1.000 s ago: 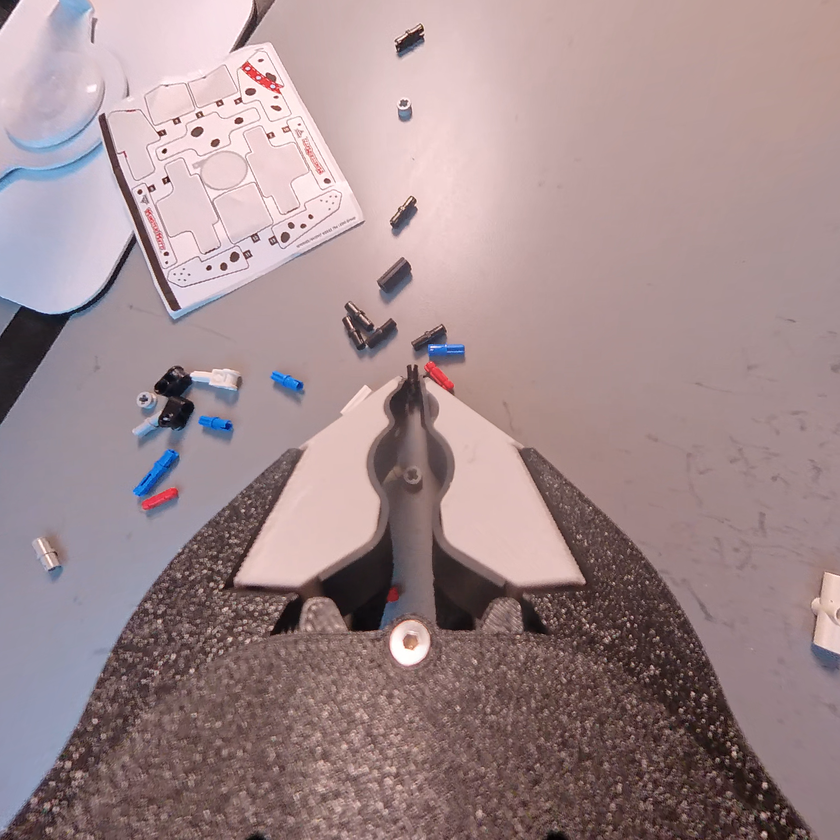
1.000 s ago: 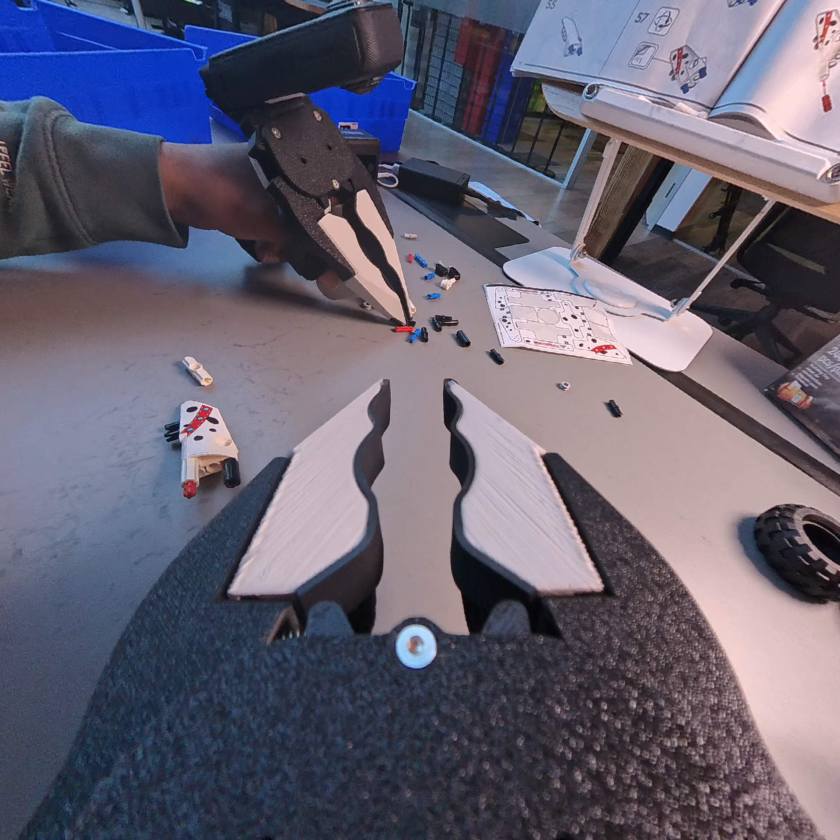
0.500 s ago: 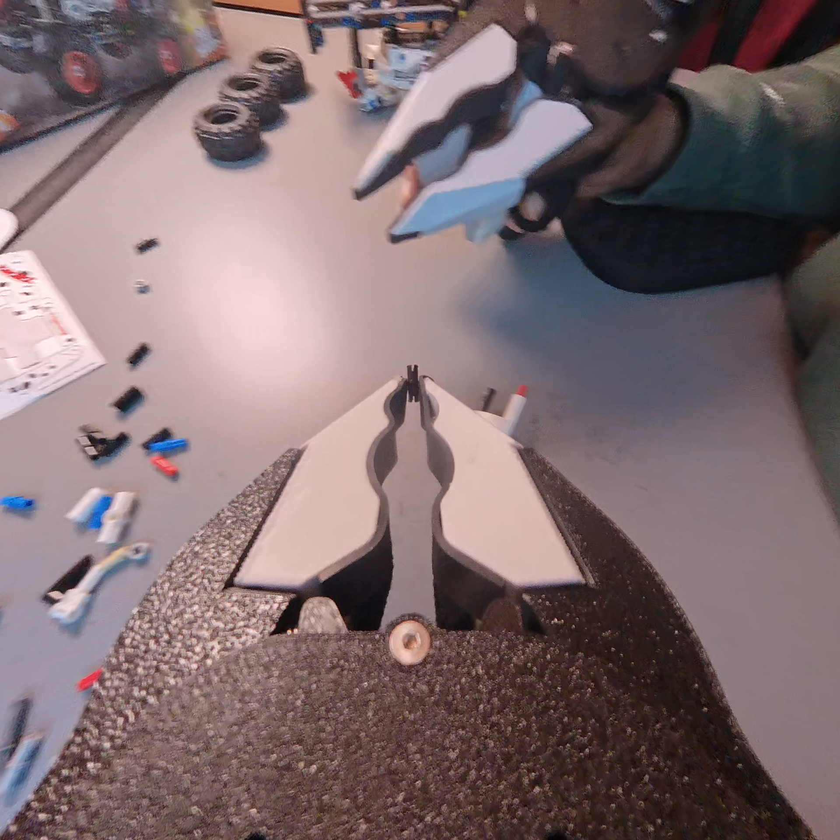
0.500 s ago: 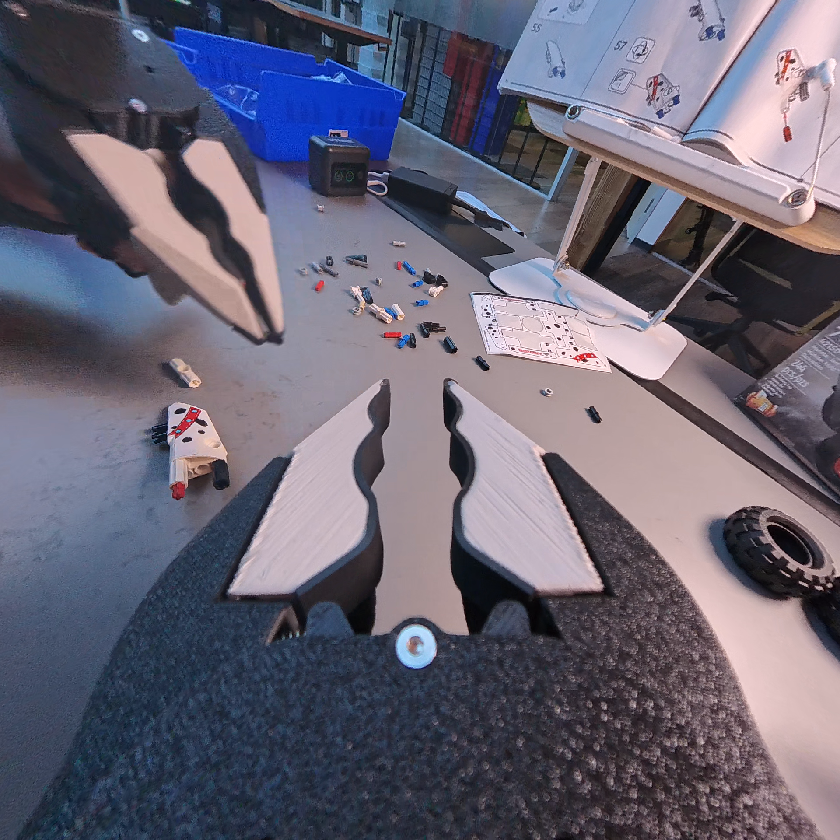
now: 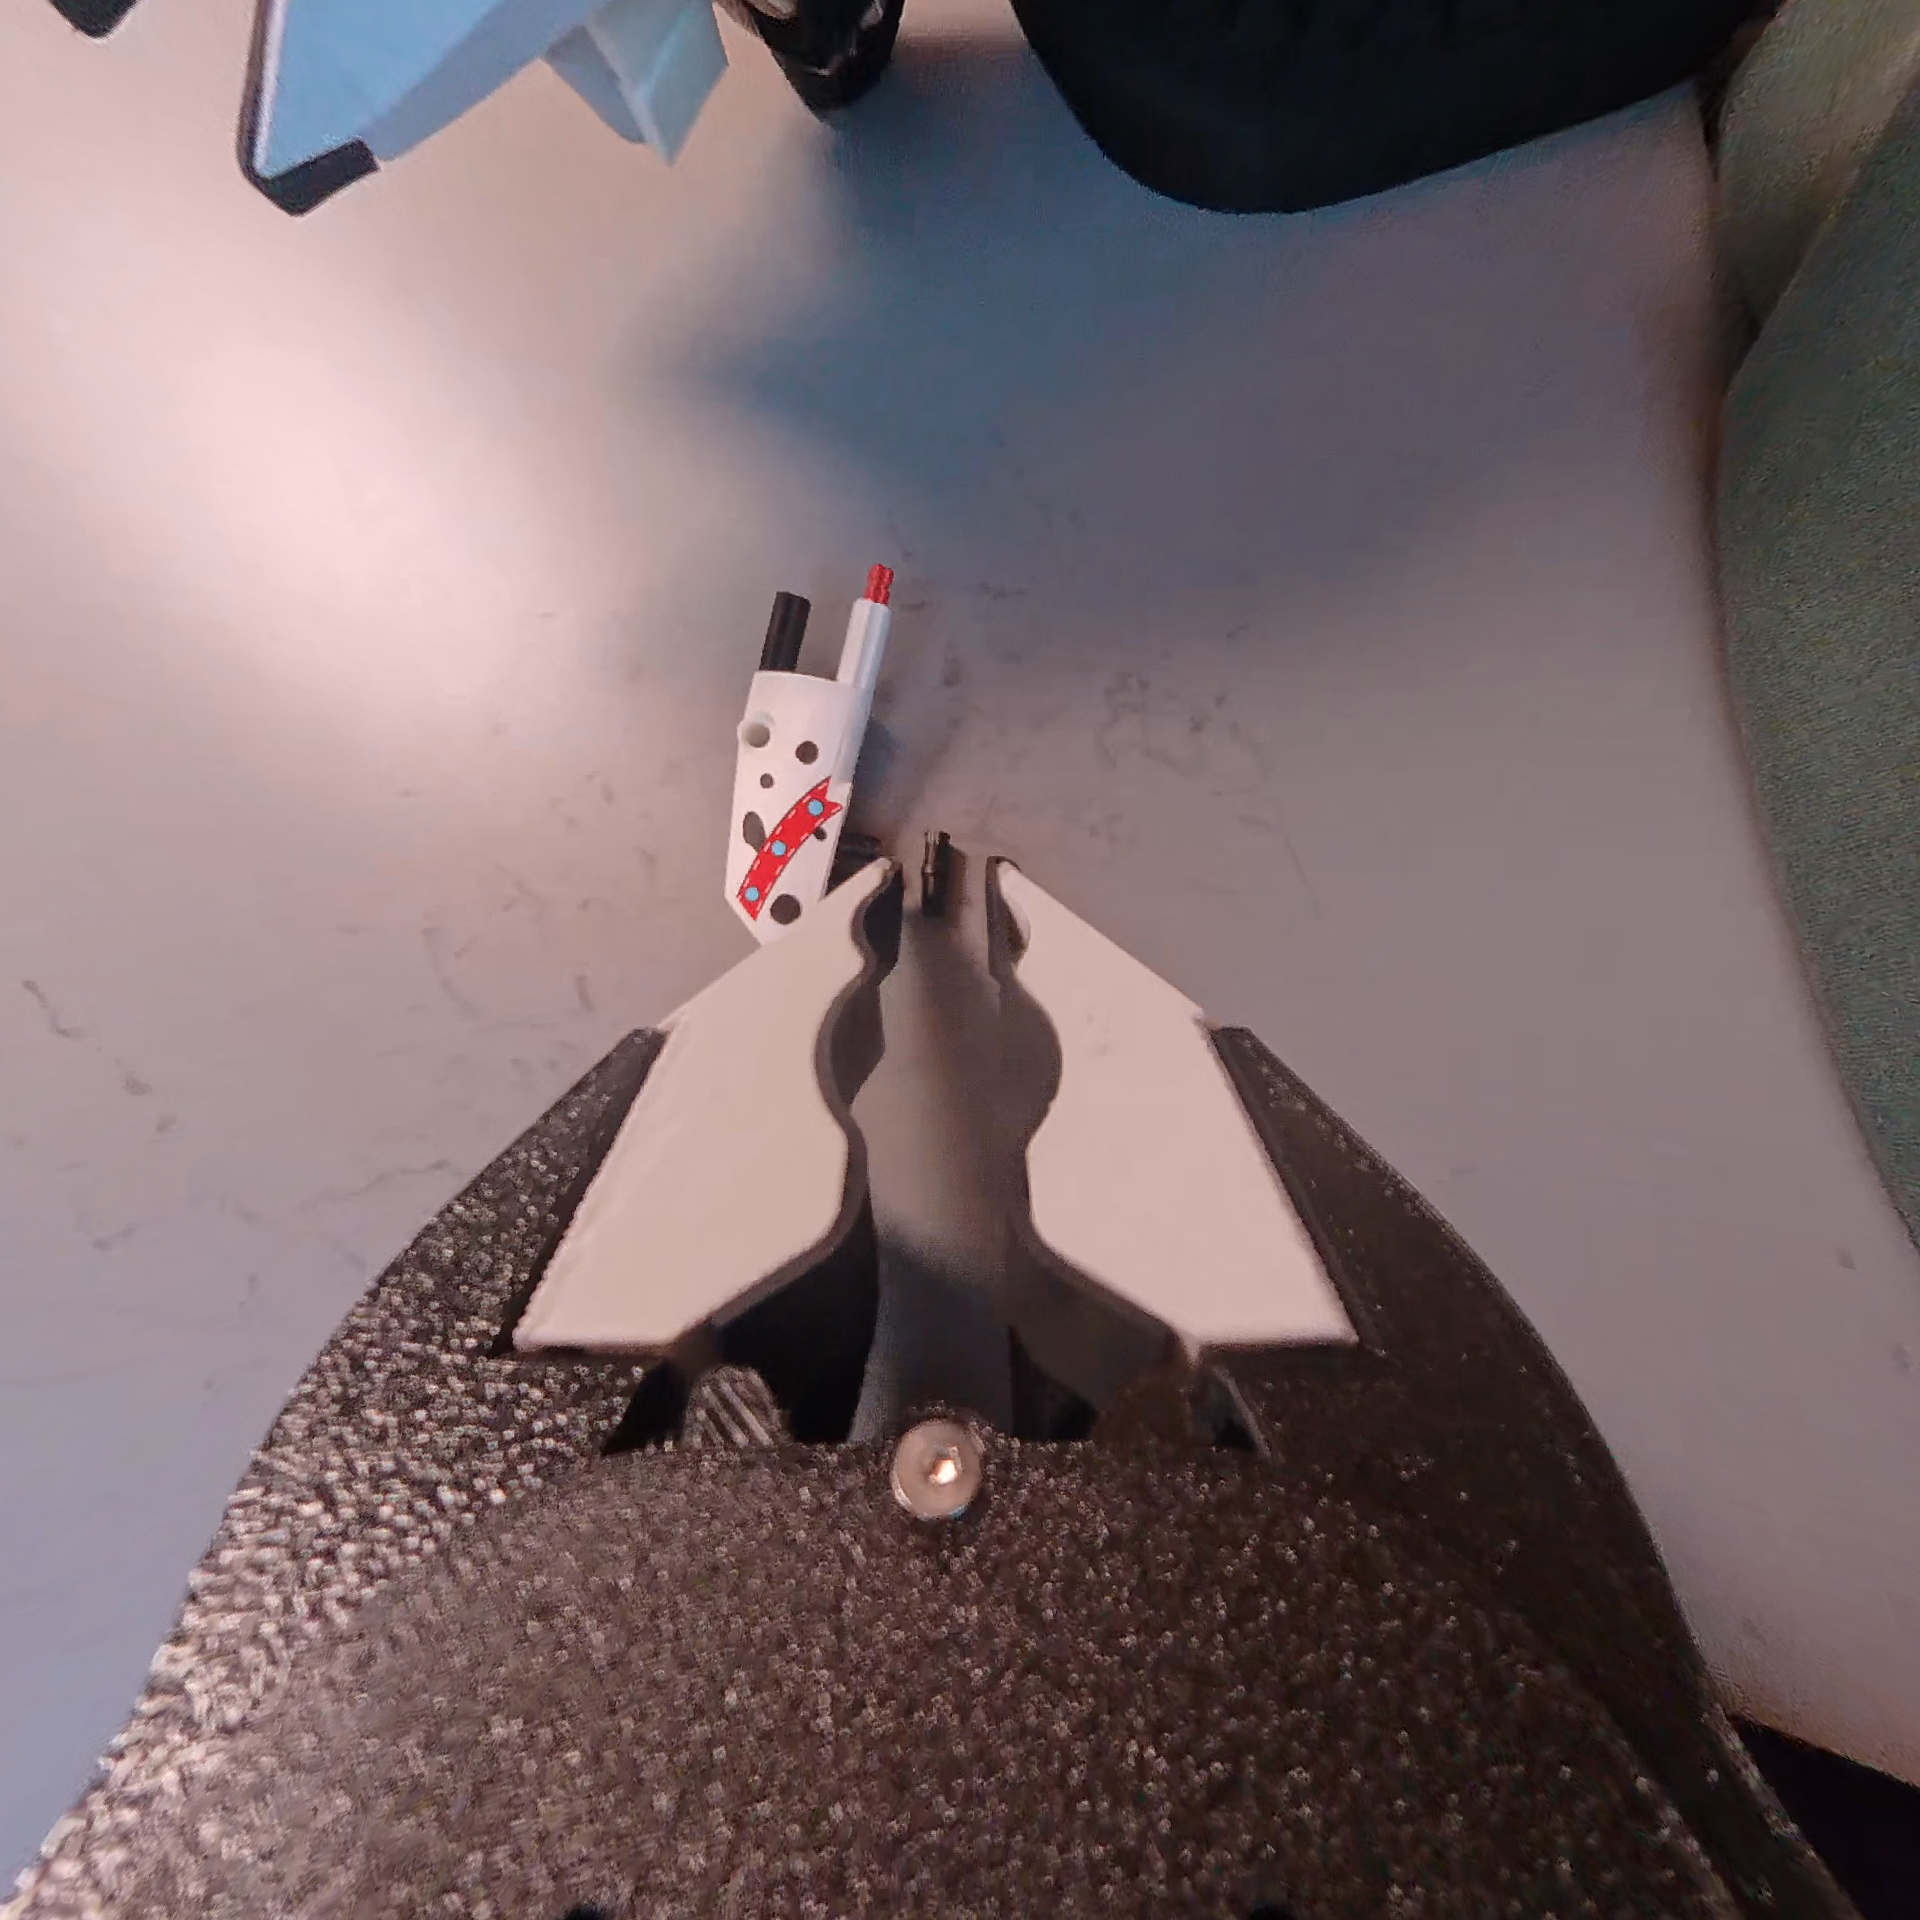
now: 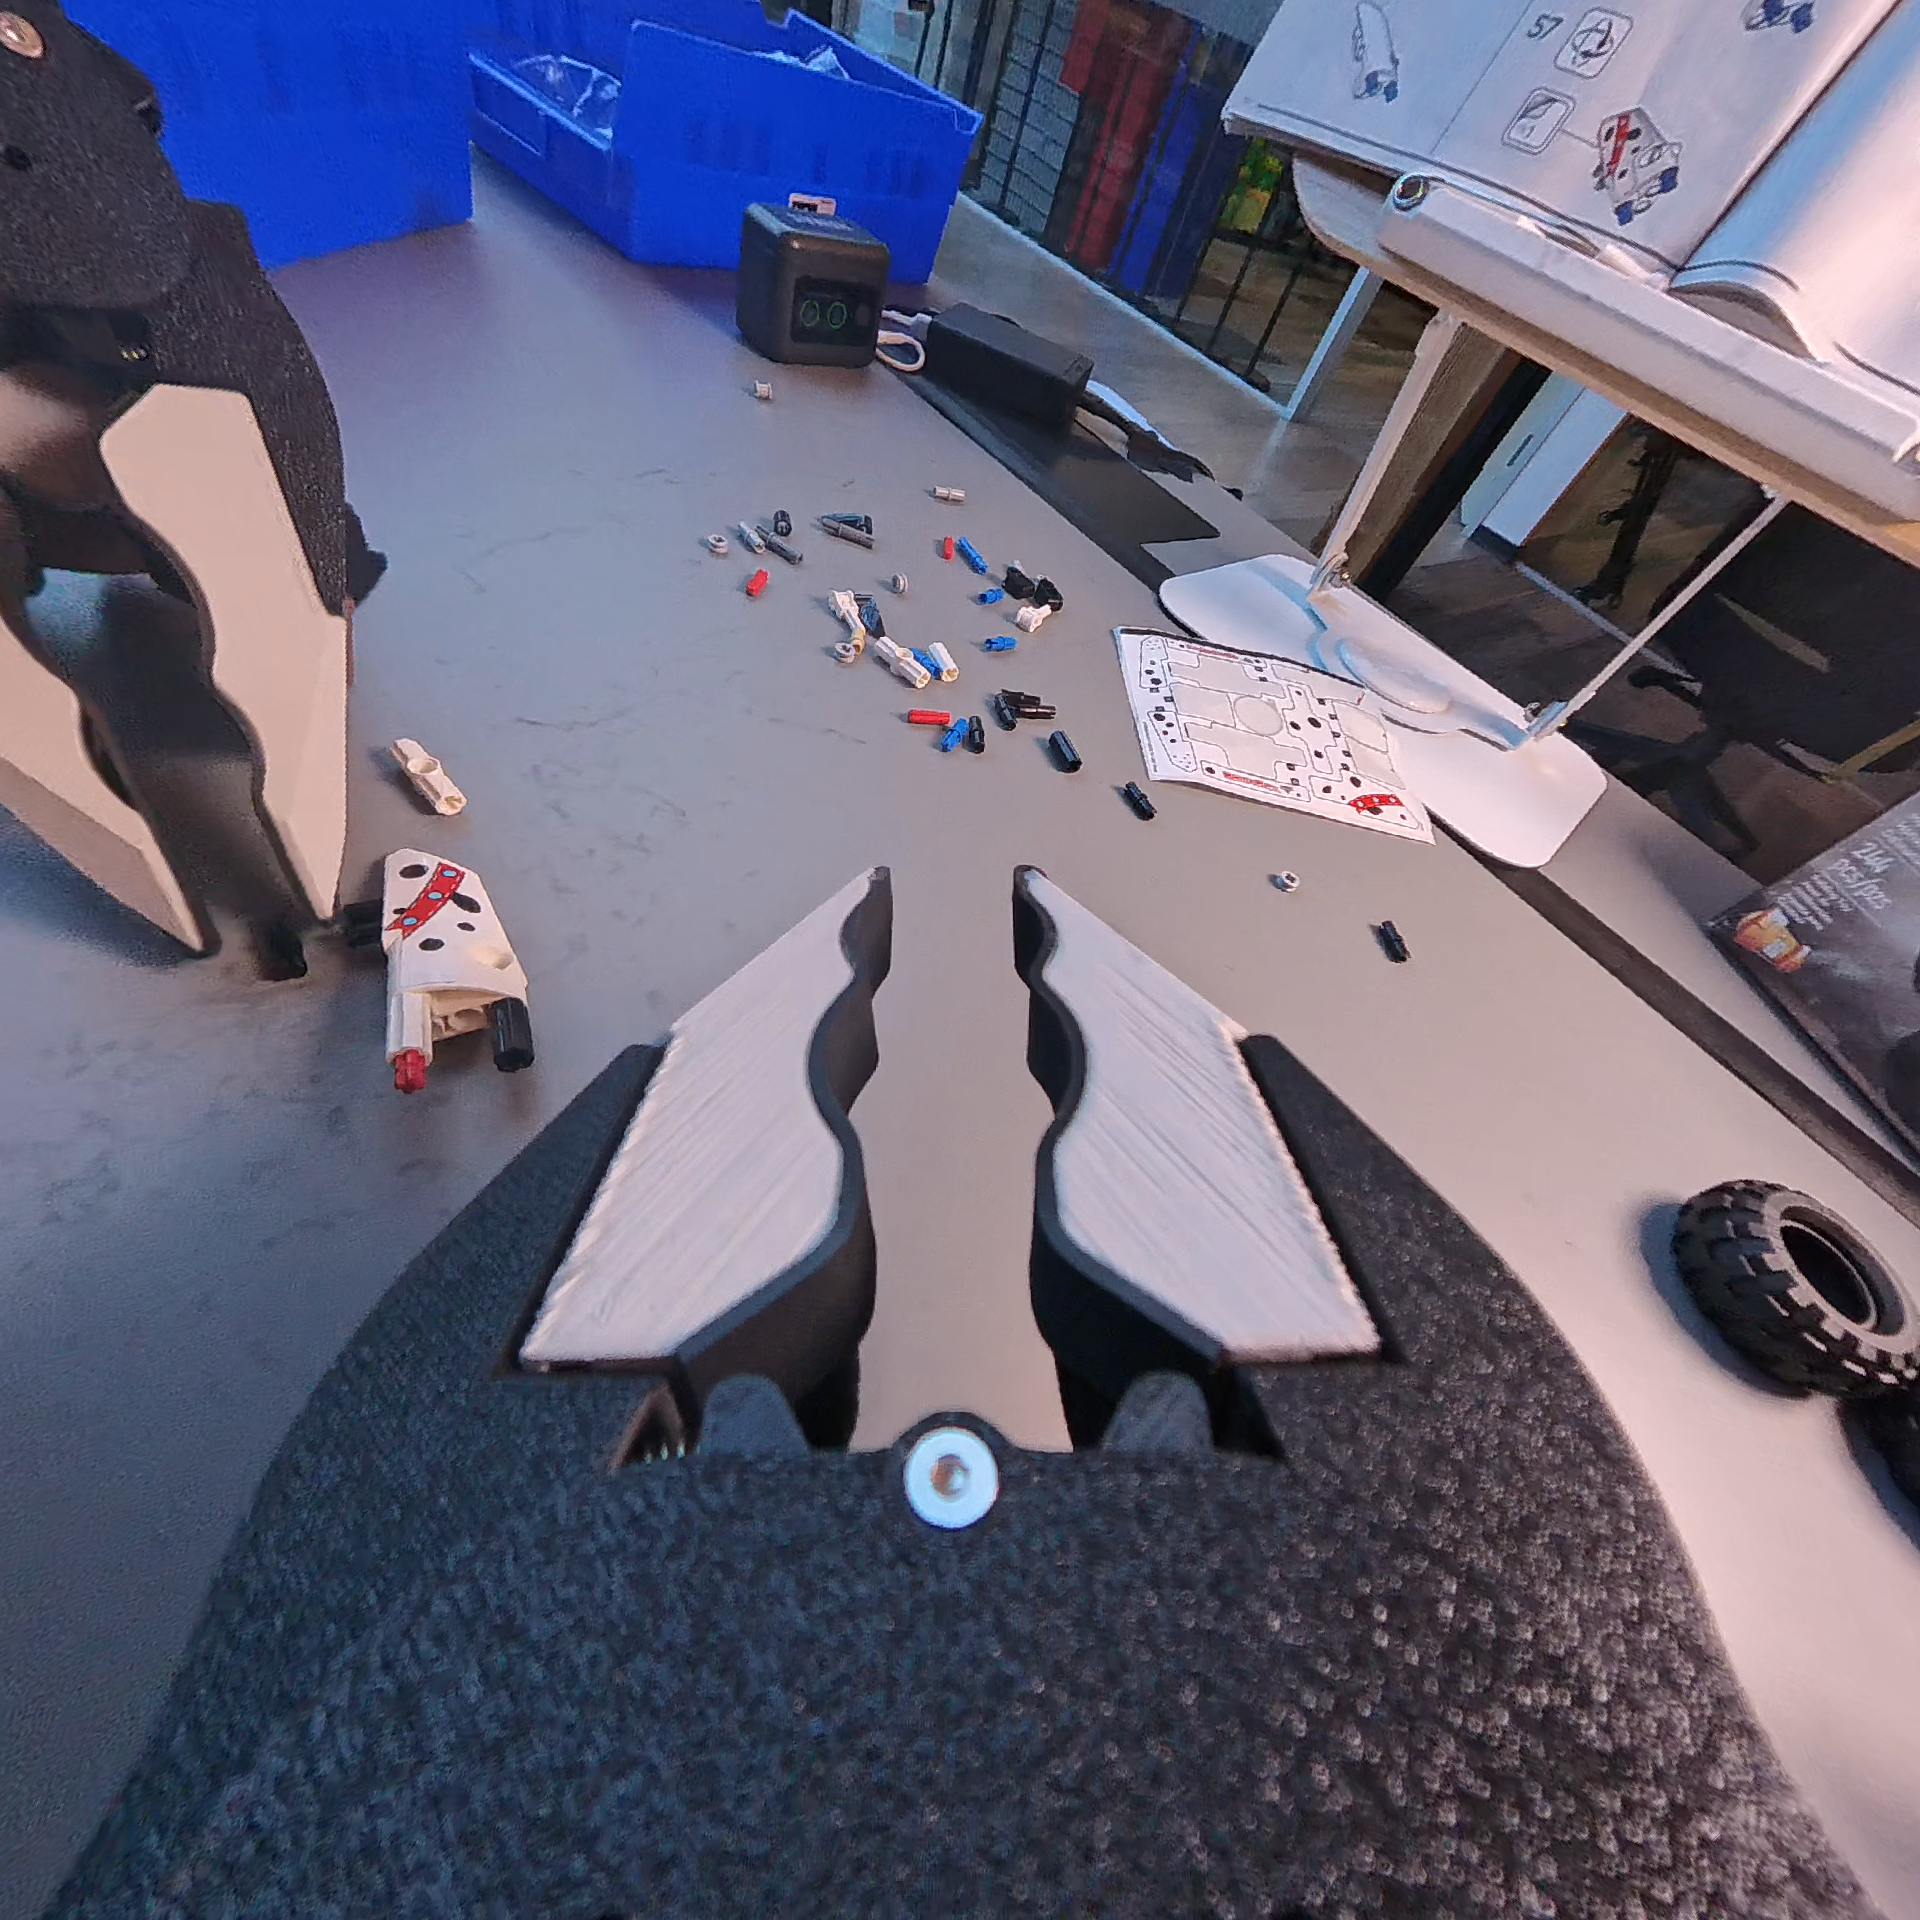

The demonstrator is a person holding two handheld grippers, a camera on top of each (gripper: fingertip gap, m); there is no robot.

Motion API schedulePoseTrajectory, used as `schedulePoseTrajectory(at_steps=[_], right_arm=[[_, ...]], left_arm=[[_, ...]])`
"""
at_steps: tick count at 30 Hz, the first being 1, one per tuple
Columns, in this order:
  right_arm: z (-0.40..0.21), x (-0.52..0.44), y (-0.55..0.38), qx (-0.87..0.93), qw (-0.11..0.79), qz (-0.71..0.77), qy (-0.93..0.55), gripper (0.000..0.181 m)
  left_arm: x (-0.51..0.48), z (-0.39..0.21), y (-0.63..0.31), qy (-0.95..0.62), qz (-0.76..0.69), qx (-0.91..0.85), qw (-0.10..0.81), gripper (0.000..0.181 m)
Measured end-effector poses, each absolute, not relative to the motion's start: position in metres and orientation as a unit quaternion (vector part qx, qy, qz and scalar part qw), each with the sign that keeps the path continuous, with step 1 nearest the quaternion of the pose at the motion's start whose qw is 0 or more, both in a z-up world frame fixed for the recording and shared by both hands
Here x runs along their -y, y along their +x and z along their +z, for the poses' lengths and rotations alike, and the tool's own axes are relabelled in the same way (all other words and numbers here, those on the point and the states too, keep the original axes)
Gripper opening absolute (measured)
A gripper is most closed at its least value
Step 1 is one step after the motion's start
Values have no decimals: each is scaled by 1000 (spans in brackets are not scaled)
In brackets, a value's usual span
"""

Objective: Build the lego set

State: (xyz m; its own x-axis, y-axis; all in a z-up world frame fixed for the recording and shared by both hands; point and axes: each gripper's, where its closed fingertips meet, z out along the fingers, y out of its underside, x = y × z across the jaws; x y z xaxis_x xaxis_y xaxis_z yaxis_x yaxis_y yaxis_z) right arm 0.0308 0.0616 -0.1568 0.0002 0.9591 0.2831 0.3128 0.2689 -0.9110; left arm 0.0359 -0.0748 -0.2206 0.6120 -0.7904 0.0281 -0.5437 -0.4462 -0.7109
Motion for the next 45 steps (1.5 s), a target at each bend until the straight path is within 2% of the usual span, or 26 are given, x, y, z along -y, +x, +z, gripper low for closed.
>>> schedulePoseTrajectory(at_steps=[6,12,14,17,22,26,35,38,45], right_arm=[[-161,-51,31,648,477,336,-490,22],[-169,-23,34,704,450,333,-437,19],[-173,-17,36,718,439,333,-426,19],[-174,-7,39,731,420,349,-410,19],[-159,30,48,747,401,411,-337,19],[-157,56,53,768,402,414,-279,20],[-162,72,53,776,391,422,-261,16],[-163,72,53,778,387,421,-261,7],[-159,71,55,770,378,437,-272,6]], left_arm=[[68,-201,-6,-845,-165,-341,378,19],[68,-226,-24,-871,-122,-333,338,21],[66,-226,-24,-870,-115,-335,343,9],[65,-225,-25,-869,-111,-335,347,7],[66,-185,16,-817,-264,-312,407,7],[71,-170,41,-784,-322,-325,420,7],[74,-166,57,-768,-348,-337,419,7],[77,-168,60,-767,-350,-344,413,7],[75,-163,59,-762,-356,-335,426,7]])
